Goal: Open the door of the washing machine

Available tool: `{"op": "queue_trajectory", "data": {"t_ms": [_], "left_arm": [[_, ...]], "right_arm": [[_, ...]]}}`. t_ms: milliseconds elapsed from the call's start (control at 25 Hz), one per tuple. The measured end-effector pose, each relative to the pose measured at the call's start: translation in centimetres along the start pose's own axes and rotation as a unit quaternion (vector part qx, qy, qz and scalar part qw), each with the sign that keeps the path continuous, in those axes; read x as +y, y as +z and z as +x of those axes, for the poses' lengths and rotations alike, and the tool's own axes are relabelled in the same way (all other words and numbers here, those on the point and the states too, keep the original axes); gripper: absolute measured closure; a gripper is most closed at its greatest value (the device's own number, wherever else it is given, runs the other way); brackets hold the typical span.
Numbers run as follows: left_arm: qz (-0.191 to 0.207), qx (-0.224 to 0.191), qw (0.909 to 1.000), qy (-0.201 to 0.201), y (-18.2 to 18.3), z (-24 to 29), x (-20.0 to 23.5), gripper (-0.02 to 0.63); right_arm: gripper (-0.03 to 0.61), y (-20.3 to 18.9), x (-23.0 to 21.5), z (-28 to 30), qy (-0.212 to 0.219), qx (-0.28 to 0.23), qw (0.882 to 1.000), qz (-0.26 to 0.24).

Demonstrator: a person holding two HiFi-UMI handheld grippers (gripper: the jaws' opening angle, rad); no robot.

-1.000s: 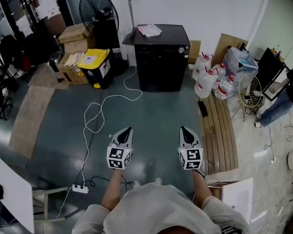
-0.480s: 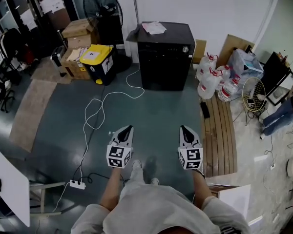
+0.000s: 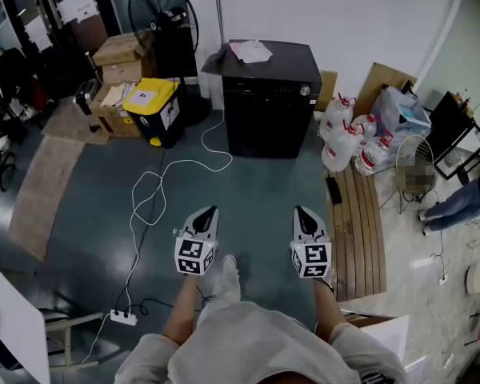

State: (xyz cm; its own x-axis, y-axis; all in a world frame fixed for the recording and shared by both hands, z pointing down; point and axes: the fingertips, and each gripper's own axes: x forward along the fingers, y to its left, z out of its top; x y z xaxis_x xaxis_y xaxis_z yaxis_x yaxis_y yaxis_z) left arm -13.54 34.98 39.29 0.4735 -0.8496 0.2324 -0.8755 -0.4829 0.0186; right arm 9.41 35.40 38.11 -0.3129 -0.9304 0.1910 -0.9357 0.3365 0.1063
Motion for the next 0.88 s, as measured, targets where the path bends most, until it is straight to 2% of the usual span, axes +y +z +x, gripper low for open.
{"op": "queue_trajectory", "data": {"t_ms": [440,640,680,720,880], "left_arm": [[0.0,-0.002,0.9997,-0.023,3.8,10.9,9.7,0.603],[0.0,-0.02,0.9989,-0.042,5.4,14.9,13.4,0.597],[-0.002,-0.022,0.9984,-0.053,5.7,15.7,14.0,0.549],[-0.003,-0.023,0.9977,-0.063,6.0,16.6,14.5,0.46],[0.01,-0.028,0.9964,-0.08,6.5,19.2,17.0,0.344]], "right_arm": [[0.58,2.8,-2.0,12.9,-0.027,0.017,0.999,0.004],[0.58,3.6,-2.3,18.2,-0.037,0.026,0.999,0.003],[0.58,3.9,-2.4,19.2,-0.04,0.027,0.999,0.002],[0.581,4.1,-2.5,20.2,-0.042,0.027,0.999,0.001],[0.58,4.7,-2.5,23.6,-0.052,0.031,0.998,0.0]]}}
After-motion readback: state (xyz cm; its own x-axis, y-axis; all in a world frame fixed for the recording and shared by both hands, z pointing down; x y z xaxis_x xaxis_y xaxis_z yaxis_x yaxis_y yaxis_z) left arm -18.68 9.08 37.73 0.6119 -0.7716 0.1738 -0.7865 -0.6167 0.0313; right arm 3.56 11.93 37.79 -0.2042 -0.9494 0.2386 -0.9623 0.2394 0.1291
